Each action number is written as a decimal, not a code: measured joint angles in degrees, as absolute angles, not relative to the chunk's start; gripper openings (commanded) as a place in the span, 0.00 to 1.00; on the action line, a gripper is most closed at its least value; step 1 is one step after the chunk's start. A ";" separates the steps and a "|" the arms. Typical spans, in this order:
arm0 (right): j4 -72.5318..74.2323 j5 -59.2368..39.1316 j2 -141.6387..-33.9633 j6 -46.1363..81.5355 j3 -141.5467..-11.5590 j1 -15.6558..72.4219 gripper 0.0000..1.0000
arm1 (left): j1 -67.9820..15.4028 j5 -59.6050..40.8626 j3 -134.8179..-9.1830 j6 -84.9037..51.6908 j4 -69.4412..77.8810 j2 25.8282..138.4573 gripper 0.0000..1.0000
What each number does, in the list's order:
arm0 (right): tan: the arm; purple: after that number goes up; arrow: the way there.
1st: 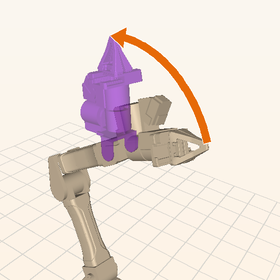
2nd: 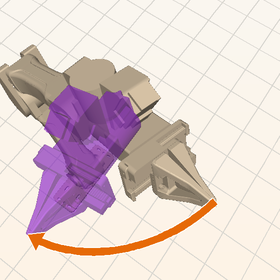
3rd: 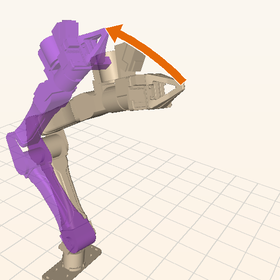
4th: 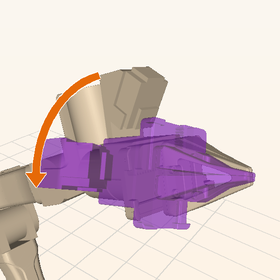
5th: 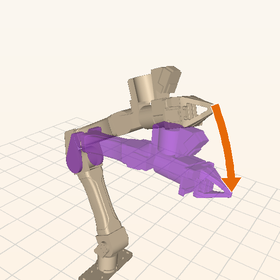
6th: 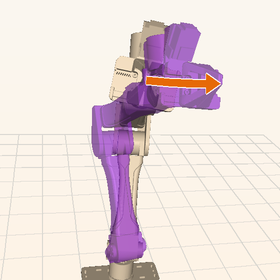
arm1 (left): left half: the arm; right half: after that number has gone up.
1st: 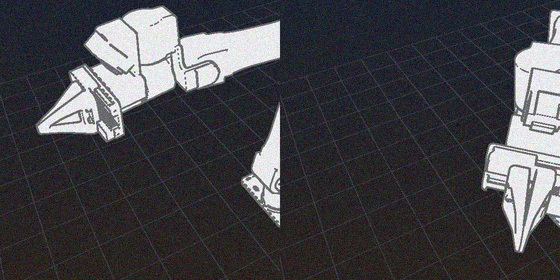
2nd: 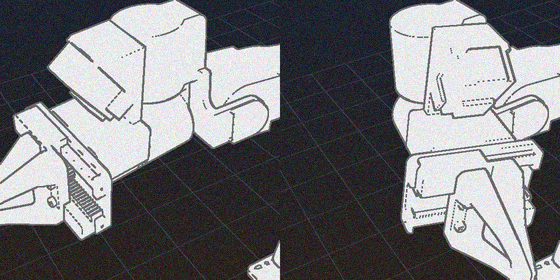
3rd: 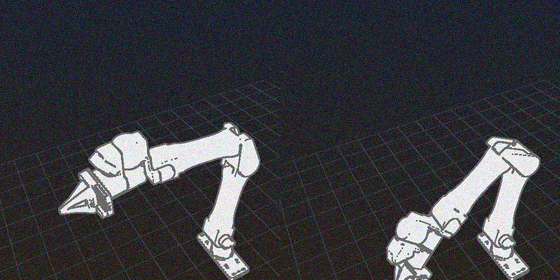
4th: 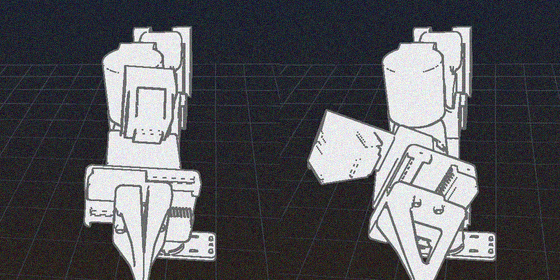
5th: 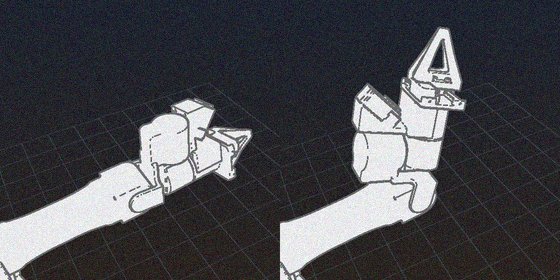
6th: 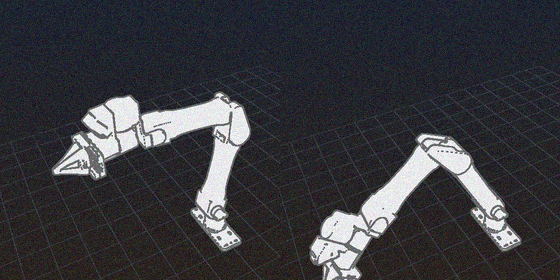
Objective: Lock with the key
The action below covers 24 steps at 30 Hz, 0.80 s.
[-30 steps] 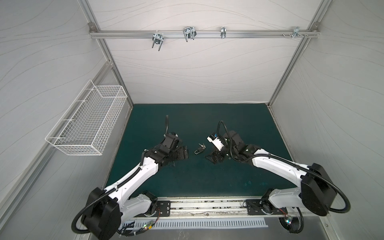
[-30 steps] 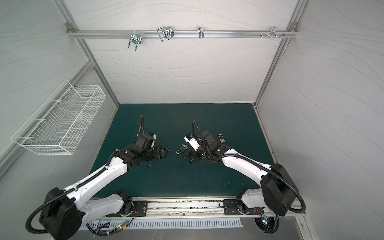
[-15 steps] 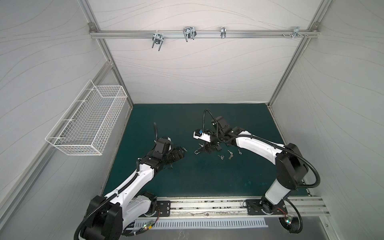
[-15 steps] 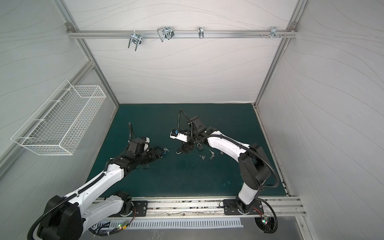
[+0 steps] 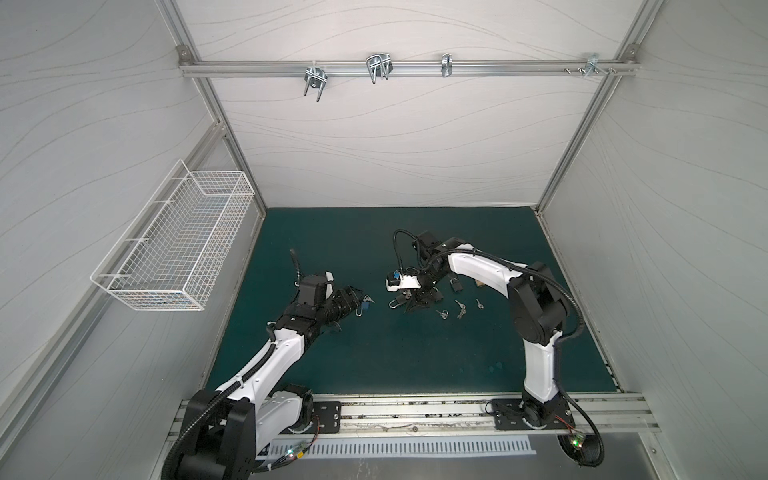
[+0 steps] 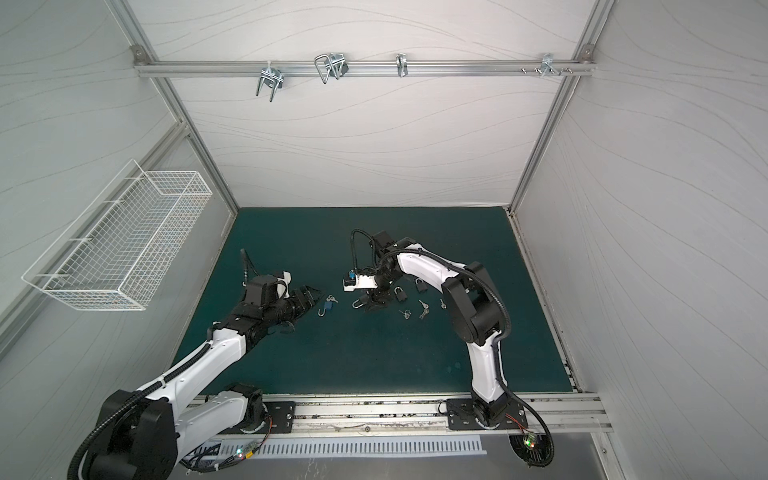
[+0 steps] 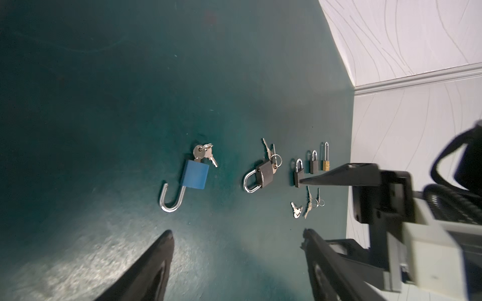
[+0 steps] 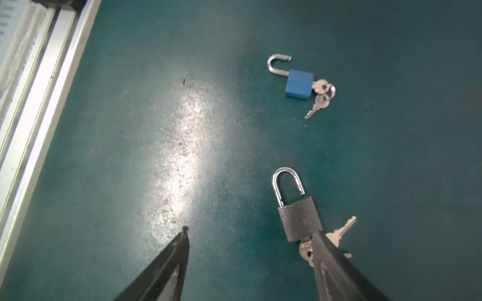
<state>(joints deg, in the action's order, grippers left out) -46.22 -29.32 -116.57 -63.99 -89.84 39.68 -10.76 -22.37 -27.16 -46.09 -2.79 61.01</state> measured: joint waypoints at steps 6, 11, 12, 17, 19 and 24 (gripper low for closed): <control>-48.93 -29.47 -122.41 -65.52 -95.85 39.68 0.70 | -8.47 -23.90 -25.61 -46.81 -0.89 61.56 0.78; -49.89 -29.39 -125.80 -66.32 -98.67 39.68 0.69 | -6.17 -25.10 -24.53 -47.16 -0.89 61.43 0.78; -50.13 -29.34 -126.48 -66.48 -99.24 39.68 0.69 | -5.91 -25.32 -24.38 -47.18 -0.84 61.41 0.78; -51.22 -28.82 -129.23 -67.44 -102.00 39.72 0.69 | -5.13 -26.35 -23.86 -47.18 0.19 61.45 0.78; -51.44 -28.34 -129.99 -67.66 -102.85 39.72 0.69 | -4.84 -26.83 -23.73 -47.16 0.67 61.52 0.78; -51.68 -26.13 -130.80 -68.51 -103.09 39.86 0.67 | -4.51 -27.64 -23.68 -47.13 1.21 62.22 0.78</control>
<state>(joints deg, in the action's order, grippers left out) -51.68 -26.13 -130.80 -68.51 -103.09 39.86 -4.51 -27.64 -23.68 -47.13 1.21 62.22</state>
